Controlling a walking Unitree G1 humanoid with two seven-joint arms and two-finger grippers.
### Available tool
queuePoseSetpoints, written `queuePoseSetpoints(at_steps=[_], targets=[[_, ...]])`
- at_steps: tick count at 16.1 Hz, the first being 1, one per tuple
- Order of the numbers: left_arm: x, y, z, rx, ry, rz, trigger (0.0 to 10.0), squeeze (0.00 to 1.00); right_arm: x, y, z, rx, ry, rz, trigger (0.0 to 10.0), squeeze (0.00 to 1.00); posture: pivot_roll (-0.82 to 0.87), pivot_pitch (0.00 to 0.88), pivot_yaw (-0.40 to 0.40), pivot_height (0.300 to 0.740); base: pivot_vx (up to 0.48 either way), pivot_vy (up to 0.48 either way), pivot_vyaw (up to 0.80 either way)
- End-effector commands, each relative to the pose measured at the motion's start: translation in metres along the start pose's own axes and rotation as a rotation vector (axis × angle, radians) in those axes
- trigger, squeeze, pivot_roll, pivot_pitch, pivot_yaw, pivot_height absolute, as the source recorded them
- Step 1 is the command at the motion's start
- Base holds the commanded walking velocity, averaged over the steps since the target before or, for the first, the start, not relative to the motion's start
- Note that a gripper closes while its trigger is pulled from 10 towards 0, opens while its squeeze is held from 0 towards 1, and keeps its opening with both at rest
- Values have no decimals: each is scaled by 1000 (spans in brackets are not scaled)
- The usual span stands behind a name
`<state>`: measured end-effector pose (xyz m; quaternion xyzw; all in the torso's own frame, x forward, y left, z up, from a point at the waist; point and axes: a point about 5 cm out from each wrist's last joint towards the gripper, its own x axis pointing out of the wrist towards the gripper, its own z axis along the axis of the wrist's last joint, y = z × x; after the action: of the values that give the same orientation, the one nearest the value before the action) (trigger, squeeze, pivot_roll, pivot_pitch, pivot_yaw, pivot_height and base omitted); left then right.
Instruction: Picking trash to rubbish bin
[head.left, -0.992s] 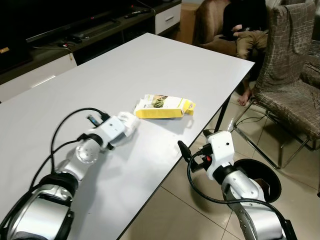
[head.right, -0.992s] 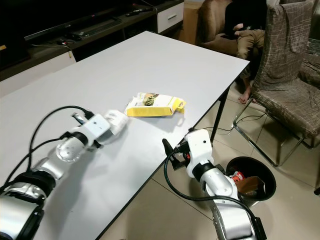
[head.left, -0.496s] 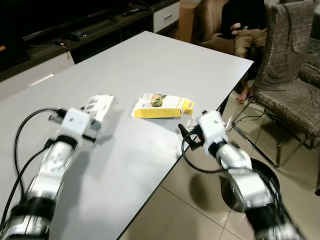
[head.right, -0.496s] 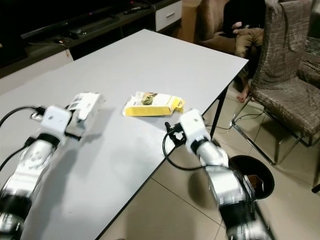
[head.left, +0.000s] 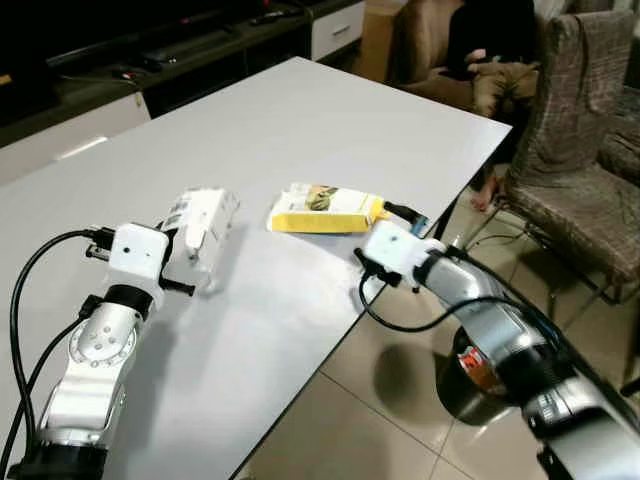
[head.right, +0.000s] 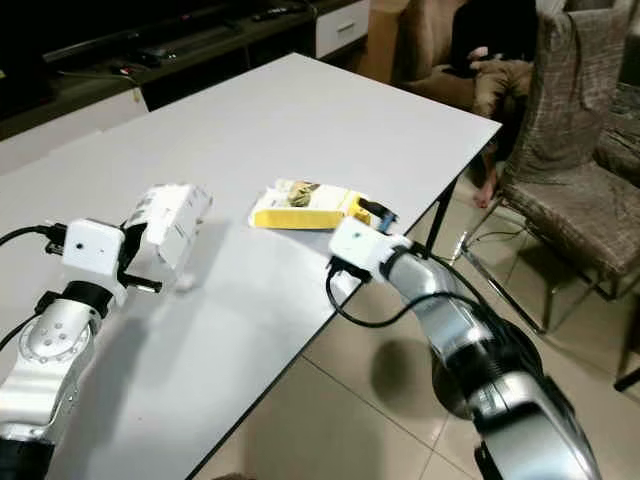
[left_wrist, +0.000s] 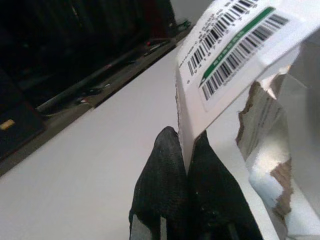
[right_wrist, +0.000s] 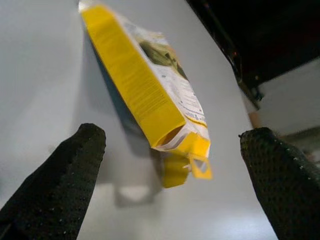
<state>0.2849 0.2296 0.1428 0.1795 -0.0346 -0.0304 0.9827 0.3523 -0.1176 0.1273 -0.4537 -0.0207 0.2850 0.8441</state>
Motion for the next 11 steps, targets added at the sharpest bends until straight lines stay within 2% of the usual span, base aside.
queuePoseSetpoints(at_steps=[1,4,7,11], targets=[[-6,-5,7,-35,2,-46,0,0,6,-4,-2,-136,13,8,10000,0,25,34,-1,740,0,0,0],[-14,-6,13,-35,7,-68,0,0,12,-4,-3,-212,25,22,10000,0,45,52,-8,740,0,0,0],[-25,3,21,-9,27,-62,0,0,22,-8,1,-349,16,-19,10000,0,90,85,-11,740,0,0,0],[-31,13,30,17,54,-52,0,0,31,-8,8,-470,-13,-76,10000,0,134,116,-9,740,0,0,0]])
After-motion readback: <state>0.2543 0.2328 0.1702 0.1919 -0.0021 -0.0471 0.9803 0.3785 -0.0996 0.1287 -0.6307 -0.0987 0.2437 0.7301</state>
